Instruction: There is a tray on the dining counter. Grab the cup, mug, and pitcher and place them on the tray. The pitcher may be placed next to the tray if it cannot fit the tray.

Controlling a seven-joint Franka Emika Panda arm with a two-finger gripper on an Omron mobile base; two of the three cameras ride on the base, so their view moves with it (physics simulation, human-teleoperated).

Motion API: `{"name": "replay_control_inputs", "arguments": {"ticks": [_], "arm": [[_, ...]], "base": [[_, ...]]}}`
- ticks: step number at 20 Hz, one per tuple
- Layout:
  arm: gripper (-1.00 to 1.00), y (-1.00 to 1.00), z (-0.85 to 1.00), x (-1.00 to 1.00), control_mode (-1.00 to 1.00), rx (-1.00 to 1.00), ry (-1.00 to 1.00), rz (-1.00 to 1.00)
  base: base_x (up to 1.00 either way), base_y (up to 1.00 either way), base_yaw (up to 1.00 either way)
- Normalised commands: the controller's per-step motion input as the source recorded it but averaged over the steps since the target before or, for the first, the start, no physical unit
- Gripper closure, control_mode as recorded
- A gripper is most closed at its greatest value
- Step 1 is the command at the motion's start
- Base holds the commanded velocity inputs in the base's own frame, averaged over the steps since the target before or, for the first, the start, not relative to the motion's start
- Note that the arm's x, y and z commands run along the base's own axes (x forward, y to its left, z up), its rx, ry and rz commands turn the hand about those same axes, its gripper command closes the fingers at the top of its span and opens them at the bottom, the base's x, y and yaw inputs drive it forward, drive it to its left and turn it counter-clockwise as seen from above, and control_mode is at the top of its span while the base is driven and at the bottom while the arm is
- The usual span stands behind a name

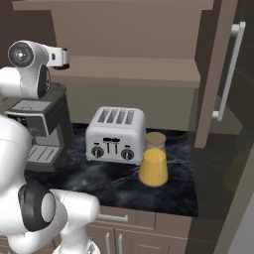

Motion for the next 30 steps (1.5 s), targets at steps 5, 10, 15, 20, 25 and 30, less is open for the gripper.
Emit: {"name": "replay_control_inputs", "arguments": {"ticks": [5,10,15,20,25,30], "arm": [[-1.0,0.03,0.0,0.15,-1.0,0.0,0.0,0.0],[-1.0,0.0,-0.01,0.14,-1.0,0.0,0.0,0.0],[-1.0,0.01,-0.03,0.13,-1.0,0.0,0.0,0.0],[-1.0,0.01,-0.11,0.03,-1.0,0.0,0.0,0.0],[-1.0,0.02,-0.11,0.03,-1.0,0.0,0.0,0.0],[-1.0,0.01,-0.04,0.08,-1.0,0.0,0.0,0.0]], "base": [[0.0,0.0,0.0],[0.0,0.0,0.0],[0.0,0.0,0.0],[0.0,0.0,0.0],[0.0,0.0,0.0],[0.0,0.0,0.0]]}}
